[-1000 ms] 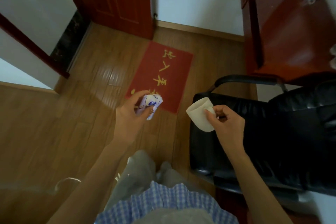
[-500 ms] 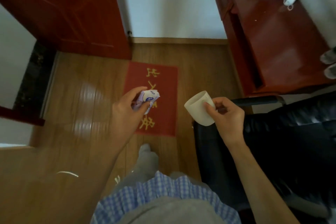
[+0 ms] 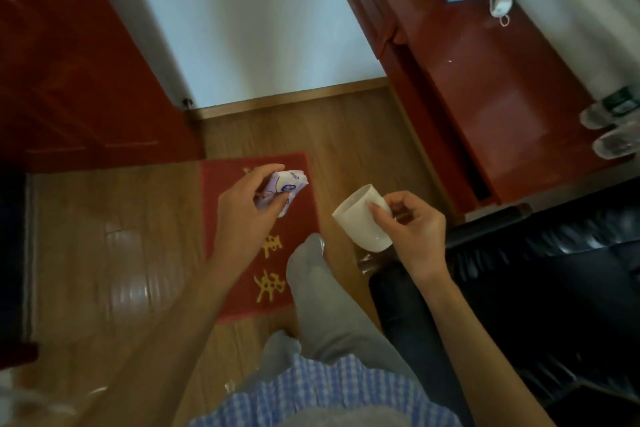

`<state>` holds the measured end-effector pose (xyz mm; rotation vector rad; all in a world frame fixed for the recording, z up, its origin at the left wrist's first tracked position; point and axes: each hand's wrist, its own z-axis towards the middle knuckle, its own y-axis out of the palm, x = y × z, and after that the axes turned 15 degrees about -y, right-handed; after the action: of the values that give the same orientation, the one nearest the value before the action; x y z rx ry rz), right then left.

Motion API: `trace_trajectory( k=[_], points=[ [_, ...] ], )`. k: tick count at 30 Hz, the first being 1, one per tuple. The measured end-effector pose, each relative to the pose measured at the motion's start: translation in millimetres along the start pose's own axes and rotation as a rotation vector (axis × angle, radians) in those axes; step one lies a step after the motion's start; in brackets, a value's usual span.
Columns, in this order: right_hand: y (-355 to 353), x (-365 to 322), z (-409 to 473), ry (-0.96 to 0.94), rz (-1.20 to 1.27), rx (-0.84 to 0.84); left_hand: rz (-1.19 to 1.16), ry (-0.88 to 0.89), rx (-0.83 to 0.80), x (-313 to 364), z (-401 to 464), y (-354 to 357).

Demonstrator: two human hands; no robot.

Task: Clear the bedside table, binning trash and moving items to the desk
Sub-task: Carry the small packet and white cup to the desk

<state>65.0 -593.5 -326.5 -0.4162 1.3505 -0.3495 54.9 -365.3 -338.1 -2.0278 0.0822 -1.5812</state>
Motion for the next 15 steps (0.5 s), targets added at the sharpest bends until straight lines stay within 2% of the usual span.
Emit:
trace_trajectory(
  k=[6, 15],
  points=[
    [2, 27, 115, 0.029, 0.011, 0.048, 0.025, 0.040, -0.052, 52, 115, 32],
    [-38, 51, 272, -0.024, -0.036, 0.191, 0.062, 0.060, -0.118, 149, 254, 105]
  ],
)
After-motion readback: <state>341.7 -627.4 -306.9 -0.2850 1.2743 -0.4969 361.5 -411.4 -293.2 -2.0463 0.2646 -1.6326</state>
